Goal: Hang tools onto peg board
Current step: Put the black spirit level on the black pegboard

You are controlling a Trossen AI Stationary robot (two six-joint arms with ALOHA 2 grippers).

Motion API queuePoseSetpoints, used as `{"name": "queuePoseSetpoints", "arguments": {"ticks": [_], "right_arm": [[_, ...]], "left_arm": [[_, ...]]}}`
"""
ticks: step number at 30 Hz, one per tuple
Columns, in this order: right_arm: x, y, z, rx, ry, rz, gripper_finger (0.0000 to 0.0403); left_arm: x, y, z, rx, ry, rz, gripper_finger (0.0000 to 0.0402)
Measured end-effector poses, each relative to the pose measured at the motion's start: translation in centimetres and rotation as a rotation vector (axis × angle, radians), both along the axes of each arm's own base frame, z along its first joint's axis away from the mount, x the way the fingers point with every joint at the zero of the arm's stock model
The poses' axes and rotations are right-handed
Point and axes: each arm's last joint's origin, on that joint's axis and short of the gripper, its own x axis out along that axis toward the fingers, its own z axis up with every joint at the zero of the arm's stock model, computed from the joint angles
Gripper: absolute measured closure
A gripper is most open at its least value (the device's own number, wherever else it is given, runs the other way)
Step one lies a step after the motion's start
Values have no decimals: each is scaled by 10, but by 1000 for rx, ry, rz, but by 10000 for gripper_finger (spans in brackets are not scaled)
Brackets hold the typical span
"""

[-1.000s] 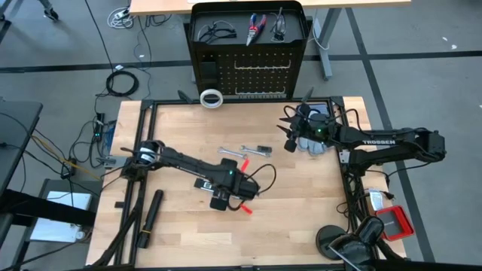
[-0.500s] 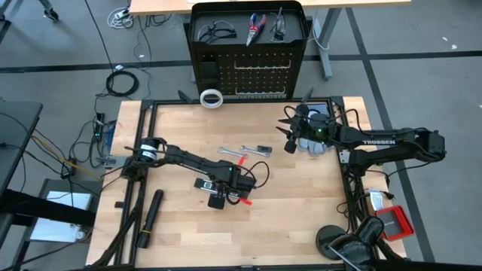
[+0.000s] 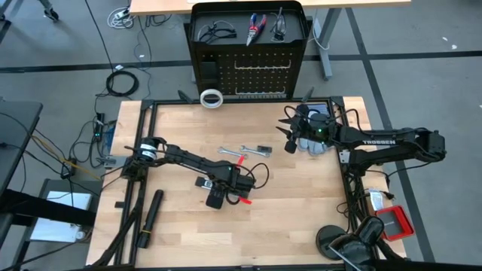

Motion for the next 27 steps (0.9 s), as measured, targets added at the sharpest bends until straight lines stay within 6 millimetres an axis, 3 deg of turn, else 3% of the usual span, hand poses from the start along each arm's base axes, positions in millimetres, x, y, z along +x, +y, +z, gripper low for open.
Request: {"name": "queuePoseSetpoints", "arguments": {"ticks": [4, 9, 13, 19, 24, 27], "right_arm": [[0, 0, 0, 0, 0, 0, 265], [0, 0, 0, 0, 0, 0, 265], [0, 0, 1, -3, -6, 0, 265], [1, 0, 2, -7, -21, 2, 265], [1, 0, 4, -22, -30, 11, 265], [5, 5, 9, -90, -56, 54, 265]], "left_arm": [[0, 4, 2, 125, -13, -9, 251], [-3, 16, 20, 459, -88, -17, 251], [-10, 37, 53, 649, -167, 26, 251], [-37, 94, 123, 822, -293, 175, 251], [-48, 135, 165, 796, -483, 281, 246], [-46, 151, 174, 770, -550, 251, 241]]}}
